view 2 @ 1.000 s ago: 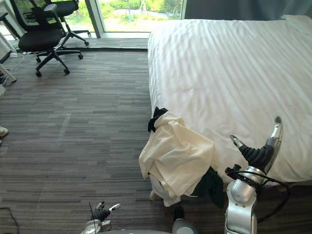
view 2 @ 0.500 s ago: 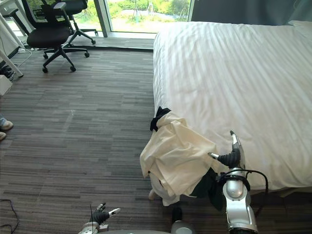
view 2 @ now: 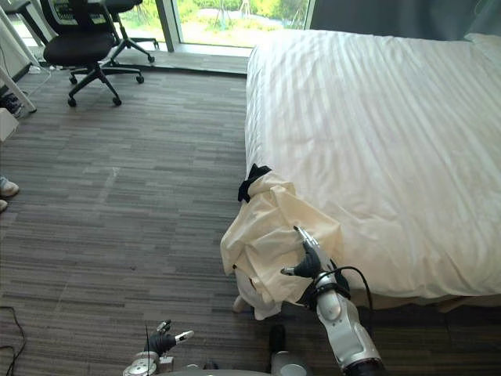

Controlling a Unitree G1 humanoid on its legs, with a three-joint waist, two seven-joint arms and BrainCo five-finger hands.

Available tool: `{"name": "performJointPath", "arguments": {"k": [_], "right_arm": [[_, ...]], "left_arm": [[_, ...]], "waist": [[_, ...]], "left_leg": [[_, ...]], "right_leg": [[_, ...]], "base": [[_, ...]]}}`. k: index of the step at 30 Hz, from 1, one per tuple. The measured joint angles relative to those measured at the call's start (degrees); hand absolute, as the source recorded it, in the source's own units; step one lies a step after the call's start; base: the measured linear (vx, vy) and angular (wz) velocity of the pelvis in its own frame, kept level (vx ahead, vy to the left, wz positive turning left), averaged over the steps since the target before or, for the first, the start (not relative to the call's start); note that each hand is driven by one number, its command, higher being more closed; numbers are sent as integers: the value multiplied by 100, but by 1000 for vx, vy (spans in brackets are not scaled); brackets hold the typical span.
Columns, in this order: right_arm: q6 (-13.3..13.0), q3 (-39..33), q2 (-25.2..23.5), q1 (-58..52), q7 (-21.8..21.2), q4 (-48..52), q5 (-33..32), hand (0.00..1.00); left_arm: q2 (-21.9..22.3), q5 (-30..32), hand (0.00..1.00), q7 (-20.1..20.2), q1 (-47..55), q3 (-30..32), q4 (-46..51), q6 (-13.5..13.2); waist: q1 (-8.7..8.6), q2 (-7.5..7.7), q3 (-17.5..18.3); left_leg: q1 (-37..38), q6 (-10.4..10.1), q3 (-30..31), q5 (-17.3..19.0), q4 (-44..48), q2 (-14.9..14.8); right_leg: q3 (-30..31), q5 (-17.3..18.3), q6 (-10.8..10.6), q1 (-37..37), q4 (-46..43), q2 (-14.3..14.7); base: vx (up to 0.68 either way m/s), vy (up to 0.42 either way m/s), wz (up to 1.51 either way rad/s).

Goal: Tidy the bed and pick cloth on bed and put in laundry

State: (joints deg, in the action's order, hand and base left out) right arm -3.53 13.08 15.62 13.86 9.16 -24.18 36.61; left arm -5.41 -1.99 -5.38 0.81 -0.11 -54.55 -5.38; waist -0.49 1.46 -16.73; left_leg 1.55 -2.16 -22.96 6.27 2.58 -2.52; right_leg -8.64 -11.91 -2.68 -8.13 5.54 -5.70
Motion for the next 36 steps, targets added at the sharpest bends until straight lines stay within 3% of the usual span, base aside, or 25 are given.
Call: {"name": "performJointPath", "arguments": {"k": [1,4,5,6,7,9,10,13,18,24,29,31,36], "right_arm": [[-5,71,66,476,169,-201,170,0],[-5,222,175,1413,572,-775,589,0],[-5,262,208,1574,618,-914,663,100],[-4,308,267,1984,652,-1234,708,100],[-4,320,286,2317,652,-1541,708,100],[5,230,242,2859,651,-2171,712,100],[18,-46,238,3109,651,-2475,752,100],[20,-288,207,3212,651,-2604,809,100],[21,-530,162,3201,651,-2682,806,100],[43,-573,99,2906,641,-2807,243,100],[171,-792,-154,1577,495,-1495,-1084,100],[184,-1082,-515,727,455,-683,-2031,100],[142,-1260,-1209,-764,185,118,-3762,100]], "left_arm": [[8,-45,0,-5,-104,-40,-2,0],[15,-241,0,-73,-340,-45,-18,-24],[1,-267,0,-107,-402,-43,-31,-35],[-20,-337,0,-127,-559,-46,-96,-56],[-20,-367,0,-128,-698,-53,-163,-77],[-21,-410,0,-141,-893,-199,-225,-149],[9,-409,0,-188,-1007,-216,-225,-166],[13,-421,0,-241,-1019,-210,-229,-173],[50,-421,0,-229,-1046,-286,-225,-237],[80,-419,0,-203,-1008,-455,-224,-234],[83,-420,0,-88,-792,-419,-154,-213],[87,-421,0,-87,-588,-275,79,-156],[90,-522,0,-91,-366,89,351,-111]], "waist": [[0,-51,-221],[-28,-198,-437],[-29,-213,-445],[-23,-300,-492],[-6,-265,-497],[87,-402,-546],[124,-400,-568],[118,-417,-579],[119,-414,-577],[132,-343,-497],[135,-264,-113],[121,-261,71],[103,-185,383]], "left_leg": [[-124,0,-50,0,73,18],[-478,15,-65,10,201,25],[-549,24,-58,17,231,19],[-670,29,-26,27,253,13],[-721,49,8,1,269,10],[-905,28,104,-22,368,-32],[-1006,5,240,-55,368,-48],[-1105,-93,296,-151,326,-125],[-1074,-80,402,-262,215,-107],[-756,-80,440,-268,59,-93],[-400,-85,416,-280,-141,-103],[-182,-69,377,-282,-250,-111],[171,-120,378,-243,-268,-141]], "right_leg": [[89,-26,-8,-155,-74,-31],[156,-80,-75,-458,-177,-69],[159,-90,-77,-521,-183,-70],[148,-127,-28,-621,-190,-70],[103,-128,-27,-646,-189,-75],[-4,-93,-67,-720,-152,-70],[-169,-68,-43,-728,-108,-73],[-368,-67,-41,-729,-27,-57],[-450,-67,-41,-678,-29,-62],[-508,-28,-42,-384,-6,-58],[-507,44,26,-163,3,-5],[-390,73,32,-2,10,31],[-397,76,25,362,18,48]], "base": [[-107,16,-17],[-138,14,-9],[-98,-9,5],[-76,-15,12],[-90,-28,23],[-89,-58,34],[-66,-60,37],[-27,-45,37],[3,2,12],[59,29,6],[158,29,1],[176,38,-7],[112,36,2]]}}
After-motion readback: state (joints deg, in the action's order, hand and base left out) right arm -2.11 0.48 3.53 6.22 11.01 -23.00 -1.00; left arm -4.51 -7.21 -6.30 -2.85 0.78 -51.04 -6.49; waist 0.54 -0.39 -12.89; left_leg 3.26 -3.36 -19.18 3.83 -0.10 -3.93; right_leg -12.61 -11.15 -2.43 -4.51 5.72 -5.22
